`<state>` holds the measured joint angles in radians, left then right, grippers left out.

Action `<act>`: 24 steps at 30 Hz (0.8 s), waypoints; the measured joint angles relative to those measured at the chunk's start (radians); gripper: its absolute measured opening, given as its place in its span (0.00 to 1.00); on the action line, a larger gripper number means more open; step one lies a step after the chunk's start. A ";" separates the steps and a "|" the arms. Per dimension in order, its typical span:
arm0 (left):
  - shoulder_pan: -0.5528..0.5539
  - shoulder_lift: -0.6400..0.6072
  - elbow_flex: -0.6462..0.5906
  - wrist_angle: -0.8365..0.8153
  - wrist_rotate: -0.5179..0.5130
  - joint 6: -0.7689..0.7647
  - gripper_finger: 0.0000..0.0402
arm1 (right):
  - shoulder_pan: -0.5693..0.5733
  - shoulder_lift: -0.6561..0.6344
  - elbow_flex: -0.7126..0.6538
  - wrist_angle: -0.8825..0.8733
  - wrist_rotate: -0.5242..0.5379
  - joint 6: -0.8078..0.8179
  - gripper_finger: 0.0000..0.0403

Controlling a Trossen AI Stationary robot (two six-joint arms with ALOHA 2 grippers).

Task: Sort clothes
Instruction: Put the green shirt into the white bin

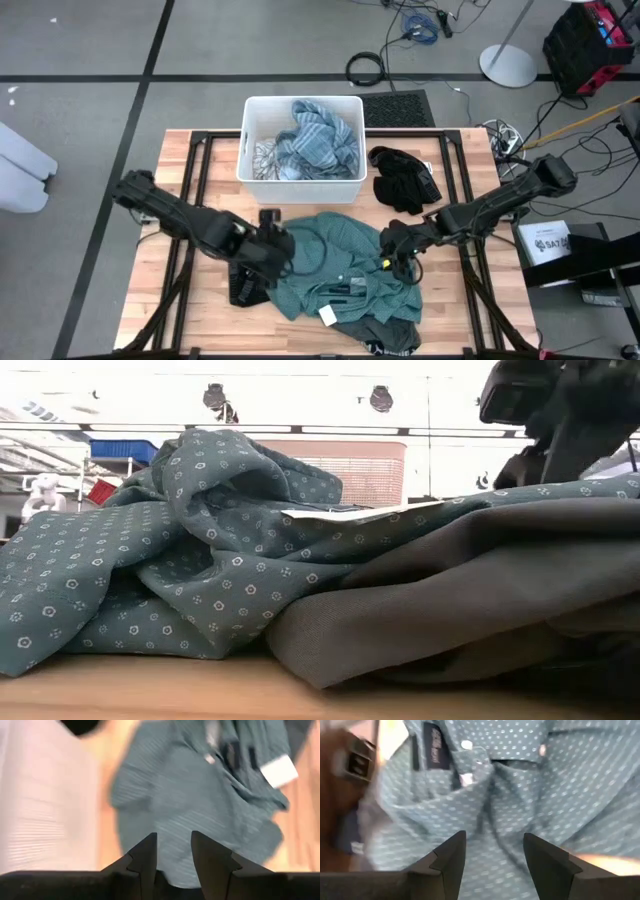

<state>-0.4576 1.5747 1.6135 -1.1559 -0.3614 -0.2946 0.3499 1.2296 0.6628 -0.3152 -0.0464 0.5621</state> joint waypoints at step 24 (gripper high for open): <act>0.013 -0.149 0.000 0.150 -0.107 0.146 0.32 | -0.107 0.312 0.007 -0.036 0.075 -0.365 0.46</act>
<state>-0.4450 1.4254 1.6131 -1.0058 -0.4689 -0.1486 0.2429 1.5416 0.6696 -0.3512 0.0286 0.1976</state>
